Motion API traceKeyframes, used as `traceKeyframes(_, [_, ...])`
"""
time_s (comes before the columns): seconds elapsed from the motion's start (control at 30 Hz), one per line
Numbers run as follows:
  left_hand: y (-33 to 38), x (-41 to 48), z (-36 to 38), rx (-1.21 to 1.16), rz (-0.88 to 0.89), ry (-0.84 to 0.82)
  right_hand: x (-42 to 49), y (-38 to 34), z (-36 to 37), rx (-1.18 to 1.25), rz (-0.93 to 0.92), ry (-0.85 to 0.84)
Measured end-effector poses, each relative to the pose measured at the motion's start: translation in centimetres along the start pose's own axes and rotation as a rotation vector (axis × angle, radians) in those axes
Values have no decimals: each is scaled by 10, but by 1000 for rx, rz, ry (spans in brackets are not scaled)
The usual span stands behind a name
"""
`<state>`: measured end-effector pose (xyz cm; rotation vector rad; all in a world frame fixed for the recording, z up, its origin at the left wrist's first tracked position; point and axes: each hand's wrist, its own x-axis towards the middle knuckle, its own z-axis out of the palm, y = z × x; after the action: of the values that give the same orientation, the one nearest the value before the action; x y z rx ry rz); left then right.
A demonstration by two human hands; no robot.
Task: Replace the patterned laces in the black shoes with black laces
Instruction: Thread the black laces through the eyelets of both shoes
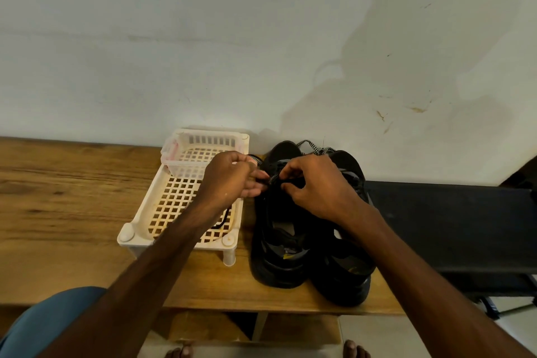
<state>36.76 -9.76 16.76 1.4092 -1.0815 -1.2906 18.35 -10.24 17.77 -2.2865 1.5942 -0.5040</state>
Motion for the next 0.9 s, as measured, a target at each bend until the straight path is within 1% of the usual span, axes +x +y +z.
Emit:
traceKeyframes(0.1, [6,1,-1,-167,13,56,0,-1,-9,129,19,36])
traceKeyframes(0.2, [7,2,-5,-251,6,59,-1,5,-27,344,79,188])
traceKeyframes(0.27, [5,2,-5,-216,36,81,-3,11,-39,621,126,279])
traceKeyframes(0.33, [1,2,-3,-126,82,121,-5,15,-51,928,166,340])
traceKeyframes(0.37, [-1,1,-1,-60,111,136,-6,16,-55,1029,164,360])
traceKeyframes(0.43, [-7,2,1,119,177,144,-6,16,-60,1104,130,366])
traceKeyframes(0.5, [-11,2,3,263,201,105,-8,14,-60,1021,84,337])
traceKeyframes(0.6, [-11,1,4,375,190,32,-11,15,-50,665,31,239])
traceKeyframes(0.67, [-10,1,1,440,217,2,-12,17,-42,494,26,171])
traceKeyframes(0.8, [-9,3,-7,567,284,-95,-11,18,-36,424,18,131])
traceKeyframes(0.9, [-7,1,-7,649,342,-81,-10,21,-36,378,25,136])
